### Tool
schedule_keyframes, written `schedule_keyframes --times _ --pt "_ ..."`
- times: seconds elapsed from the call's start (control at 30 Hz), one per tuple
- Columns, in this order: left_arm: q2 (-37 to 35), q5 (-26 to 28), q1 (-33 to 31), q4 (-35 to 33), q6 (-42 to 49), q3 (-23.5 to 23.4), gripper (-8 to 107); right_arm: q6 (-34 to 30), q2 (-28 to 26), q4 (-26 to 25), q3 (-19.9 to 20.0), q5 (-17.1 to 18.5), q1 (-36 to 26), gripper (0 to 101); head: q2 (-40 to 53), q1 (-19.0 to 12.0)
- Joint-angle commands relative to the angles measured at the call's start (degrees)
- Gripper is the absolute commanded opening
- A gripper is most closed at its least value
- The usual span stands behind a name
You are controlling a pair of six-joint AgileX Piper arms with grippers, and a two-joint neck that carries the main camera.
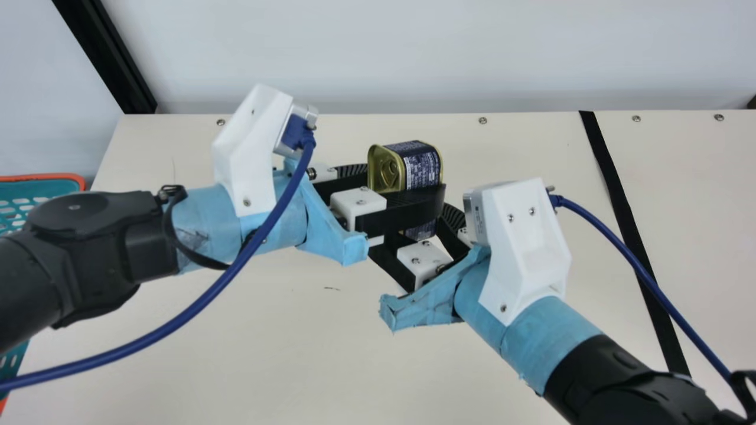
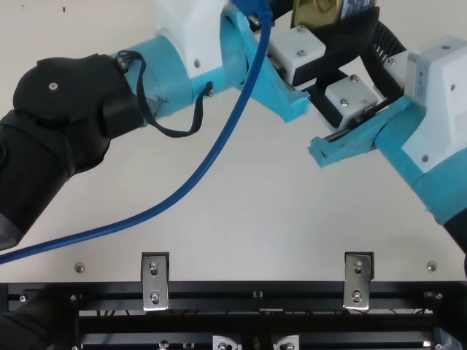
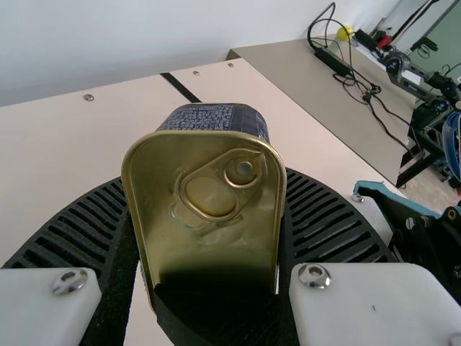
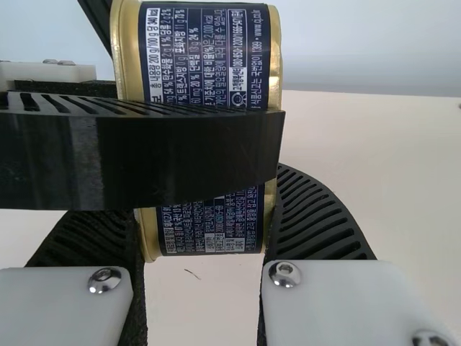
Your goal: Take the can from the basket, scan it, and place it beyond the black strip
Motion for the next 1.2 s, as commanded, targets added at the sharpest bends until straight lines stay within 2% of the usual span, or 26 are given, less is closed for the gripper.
schedule_keyframes --times 0.0,0.1,0.13,0.17,0.2,0.5,0.53,0.63,0.83,1.17 --pt "0.0 0.0 0.0 0.0 0.0 0.0 10 0.0 0.0 0.0 0.0 0.0 0.0 0 0.0 -0.6" --pt "0.0 0.0 0.0 0.0 0.0 0.0 10 -0.1 0.0 0.0 0.0 0.0 0.0 0 0.0 -0.6" --pt "0.0 0.0 0.0 0.0 0.0 0.0 30 -0.1 0.0 0.0 0.0 0.0 0.0 0 0.0 -0.6" --pt "0.0 0.0 0.0 0.0 0.0 0.0 64 -0.1 0.0 0.0 0.0 0.0 0.0 0 0.0 -0.6" --pt "0.0 0.0 0.0 0.0 0.0 0.0 90 -0.1 0.0 0.0 0.0 0.0 0.0 0 0.0 -0.6" --pt "0.0 0.0 0.0 0.0 0.0 0.0 90 0.0 0.1 0.6 0.4 1.0 -0.1 0 0.0 -0.6" --pt "-0.3 -0.1 0.1 2.2 -2.5 -0.9 90 0.0 0.1 0.6 0.4 1.0 -0.1 0 0.0 -0.6" --pt "-0.5 -0.6 0.1 2.6 -2.5 -1.5 90 0.0 0.1 0.6 0.4 1.1 -0.1 0 0.0 -0.6" --pt "-1.7 -3.7 0.5 0.2 -0.8 -3.2 90 0.0 0.1 0.6 0.4 1.1 -0.1 0 0.0 -0.6" --pt "-6.1 -5.5 4.7 0.2 -7.4 -7.6 90 0.0 0.1 0.6 0.4 1.1 -0.1 0 0.0 -0.6"
